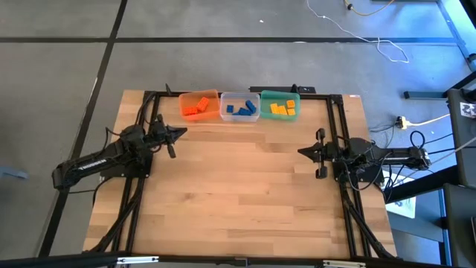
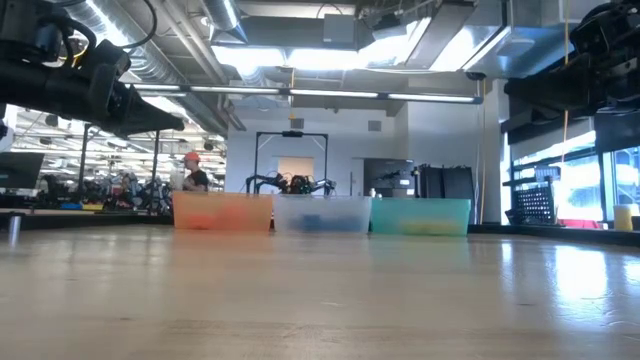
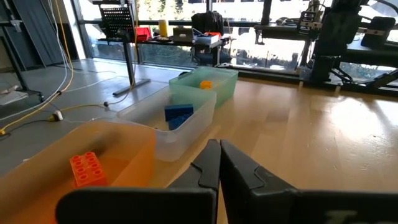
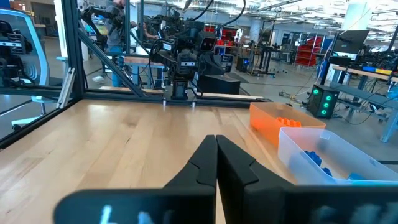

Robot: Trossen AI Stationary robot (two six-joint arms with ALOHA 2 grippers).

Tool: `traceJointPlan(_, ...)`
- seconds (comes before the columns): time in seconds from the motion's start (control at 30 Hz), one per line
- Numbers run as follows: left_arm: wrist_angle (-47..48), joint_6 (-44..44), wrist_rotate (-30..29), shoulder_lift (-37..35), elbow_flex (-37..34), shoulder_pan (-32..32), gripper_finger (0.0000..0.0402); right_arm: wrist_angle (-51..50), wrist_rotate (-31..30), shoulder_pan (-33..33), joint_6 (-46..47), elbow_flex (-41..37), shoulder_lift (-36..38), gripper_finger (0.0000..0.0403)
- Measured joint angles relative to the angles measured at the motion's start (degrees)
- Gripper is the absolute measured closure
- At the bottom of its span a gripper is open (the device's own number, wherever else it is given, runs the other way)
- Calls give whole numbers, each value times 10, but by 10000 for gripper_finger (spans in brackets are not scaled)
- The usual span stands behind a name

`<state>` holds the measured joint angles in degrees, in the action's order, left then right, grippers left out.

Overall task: Sort & place blocks by color
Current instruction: Return to Home Position

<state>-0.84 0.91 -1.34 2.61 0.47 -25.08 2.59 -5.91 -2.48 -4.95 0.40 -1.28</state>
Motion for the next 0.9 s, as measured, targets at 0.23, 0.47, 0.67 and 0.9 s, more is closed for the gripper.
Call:
traceJointPlan(0.23,0,0,0,0,0,0,401,0,0,0,0,0,0,402)
traceJointPlan(0.47,0,0,0,0,0,0,401,0,0,0,0,0,0,402)
traceJointPlan(0.67,0,0,0,0,0,0,401,0,0,0,0,0,0,396)
traceJointPlan(0.9,0,0,0,0,0,0,401,0,0,0,0,0,0,391)
